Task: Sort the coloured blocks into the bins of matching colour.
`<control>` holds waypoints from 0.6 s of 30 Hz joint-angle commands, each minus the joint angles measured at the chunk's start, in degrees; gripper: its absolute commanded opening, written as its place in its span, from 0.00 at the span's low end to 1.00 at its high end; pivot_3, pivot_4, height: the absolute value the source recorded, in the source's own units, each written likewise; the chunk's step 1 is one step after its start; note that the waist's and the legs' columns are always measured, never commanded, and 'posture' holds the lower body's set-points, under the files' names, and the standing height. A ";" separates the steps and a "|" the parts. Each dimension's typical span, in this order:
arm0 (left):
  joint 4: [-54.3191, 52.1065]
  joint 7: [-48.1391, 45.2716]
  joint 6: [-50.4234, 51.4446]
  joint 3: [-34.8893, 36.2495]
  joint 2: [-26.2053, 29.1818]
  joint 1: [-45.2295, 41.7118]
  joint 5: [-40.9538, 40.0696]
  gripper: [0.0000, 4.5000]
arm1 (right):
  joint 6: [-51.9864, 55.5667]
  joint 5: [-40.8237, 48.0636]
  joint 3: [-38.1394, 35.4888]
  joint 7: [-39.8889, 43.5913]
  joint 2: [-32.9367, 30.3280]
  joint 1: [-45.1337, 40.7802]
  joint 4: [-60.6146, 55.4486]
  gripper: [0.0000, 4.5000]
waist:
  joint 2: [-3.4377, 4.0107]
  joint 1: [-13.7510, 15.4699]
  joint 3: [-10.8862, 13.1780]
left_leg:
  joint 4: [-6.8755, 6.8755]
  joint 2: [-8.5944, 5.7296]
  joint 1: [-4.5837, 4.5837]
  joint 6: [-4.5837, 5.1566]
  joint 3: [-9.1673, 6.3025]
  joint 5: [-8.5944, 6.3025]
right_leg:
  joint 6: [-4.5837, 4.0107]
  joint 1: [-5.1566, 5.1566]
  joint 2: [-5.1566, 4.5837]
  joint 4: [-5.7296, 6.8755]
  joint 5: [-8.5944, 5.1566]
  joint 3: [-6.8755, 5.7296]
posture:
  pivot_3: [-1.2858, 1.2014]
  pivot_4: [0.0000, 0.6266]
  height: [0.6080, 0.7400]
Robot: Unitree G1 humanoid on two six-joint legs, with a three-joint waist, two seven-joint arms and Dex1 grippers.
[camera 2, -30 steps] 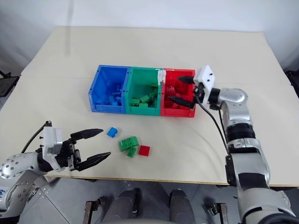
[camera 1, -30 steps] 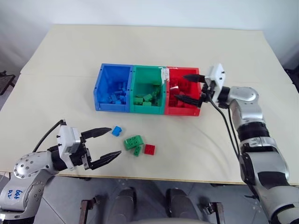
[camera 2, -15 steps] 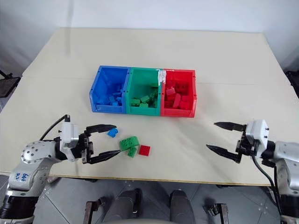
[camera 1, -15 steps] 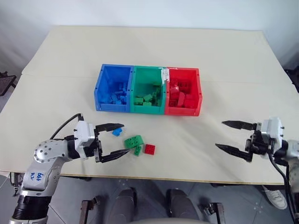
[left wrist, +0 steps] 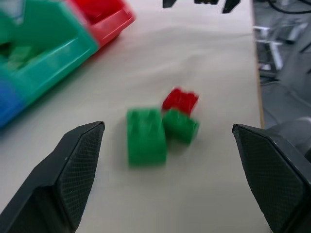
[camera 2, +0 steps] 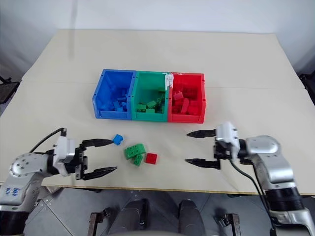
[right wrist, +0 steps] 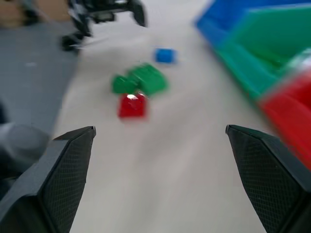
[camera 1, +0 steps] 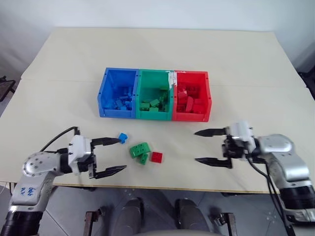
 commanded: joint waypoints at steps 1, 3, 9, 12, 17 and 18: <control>-0.24 0.79 -2.15 4.39 0.77 4.86 0.66 1.00 | 4.87 -6.91 9.76 -4.00 3.47 -4.76 -2.03 1.00 | -0.02 -0.02 -0.01 | 0.01 -0.01 0.00 0.01 0.00 -0.01 | 0.00 0.00 -0.01 -0.01 0.00 0.00 | 0.52 0.24 1.00; -1.22 1.67 -2.02 5.19 0.48 6.41 0.56 1.00 | 4.75 -9.35 12.22 -6.38 6.11 -6.42 -0.45 1.00 | -0.02 0.33 -0.01 | -0.01 -0.04 -0.01 0.02 -0.02 -0.01 | 0.00 -0.01 -0.03 0.00 0.00 -0.02 | 0.52 0.24 1.00; -5.76 3.88 -0.99 6.85 -0.13 10.53 -0.48 1.00 | 1.11 -14.68 17.74 -10.29 12.29 -6.23 3.17 1.00 | -0.07 0.91 -0.04 | -0.02 -0.12 -0.06 0.03 -0.14 -0.03 | -0.02 -0.01 -0.08 -0.01 0.00 -0.10 | 0.52 0.24 1.00; -7.56 4.62 -0.32 7.28 -0.10 11.54 -0.89 1.00 | -0.43 -15.49 17.42 -11.89 13.52 -5.45 4.77 0.91 | -0.07 0.90 -0.04 | -0.05 -0.13 -0.06 0.03 -0.13 -0.03 | -0.02 -0.01 -0.07 -0.01 0.00 -0.10 | 0.52 0.24 1.00; -9.64 5.80 0.95 7.83 -0.03 11.60 -1.84 1.00 | -3.26 -16.45 16.10 -11.85 11.64 -3.55 5.53 0.55 | -0.07 0.79 -0.04 | -0.06 -0.26 -0.04 0.08 -0.13 -0.07 | -0.02 0.00 -0.05 0.00 0.00 -0.11 | 0.52 0.24 1.00; -9.63 5.84 1.00 7.72 -0.02 11.34 -1.84 1.00 | -3.65 -16.44 15.78 -12.03 11.40 -3.43 5.74 0.48 | -0.07 0.76 -0.04 | -0.07 -0.27 -0.03 0.08 -0.12 -0.06 | -0.02 -0.01 -0.05 -0.01 0.00 -0.10 | 0.52 0.24 1.00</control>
